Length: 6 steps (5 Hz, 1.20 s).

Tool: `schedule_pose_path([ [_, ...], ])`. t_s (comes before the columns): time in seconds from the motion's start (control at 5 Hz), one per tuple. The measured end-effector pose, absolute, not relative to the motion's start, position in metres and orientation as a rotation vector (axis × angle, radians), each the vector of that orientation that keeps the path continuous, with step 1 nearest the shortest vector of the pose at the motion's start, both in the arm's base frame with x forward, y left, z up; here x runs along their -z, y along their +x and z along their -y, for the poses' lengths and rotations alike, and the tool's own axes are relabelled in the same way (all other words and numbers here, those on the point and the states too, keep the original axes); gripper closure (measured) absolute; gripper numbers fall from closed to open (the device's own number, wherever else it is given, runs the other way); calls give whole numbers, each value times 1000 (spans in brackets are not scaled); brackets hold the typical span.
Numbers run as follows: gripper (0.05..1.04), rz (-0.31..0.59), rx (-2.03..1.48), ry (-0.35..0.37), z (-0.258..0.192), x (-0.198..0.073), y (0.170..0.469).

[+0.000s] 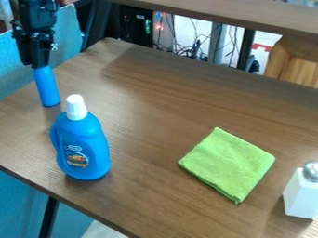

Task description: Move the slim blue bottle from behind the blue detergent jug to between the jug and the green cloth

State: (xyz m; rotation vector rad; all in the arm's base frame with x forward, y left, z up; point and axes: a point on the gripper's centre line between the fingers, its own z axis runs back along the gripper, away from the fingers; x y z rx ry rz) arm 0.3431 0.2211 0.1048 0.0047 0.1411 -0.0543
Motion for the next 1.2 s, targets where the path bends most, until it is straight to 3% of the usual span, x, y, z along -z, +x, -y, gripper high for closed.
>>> schedule_pose_path([
  [0.2, 735, -139, 45, 3, -220, -104, 343],
  [0.4, 735, -142, 24, -1, -219, -104, 342],
  [0.6, 735, -44, 55, -74, -201, -127, 349],
  [0.8, 735, 23, 136, -74, -160, -159, 356],
  [1.0, 735, -15, 301, -120, -102, -150, 362],
  [1.2, 735, -18, 450, -54, -49, -146, 363],
])
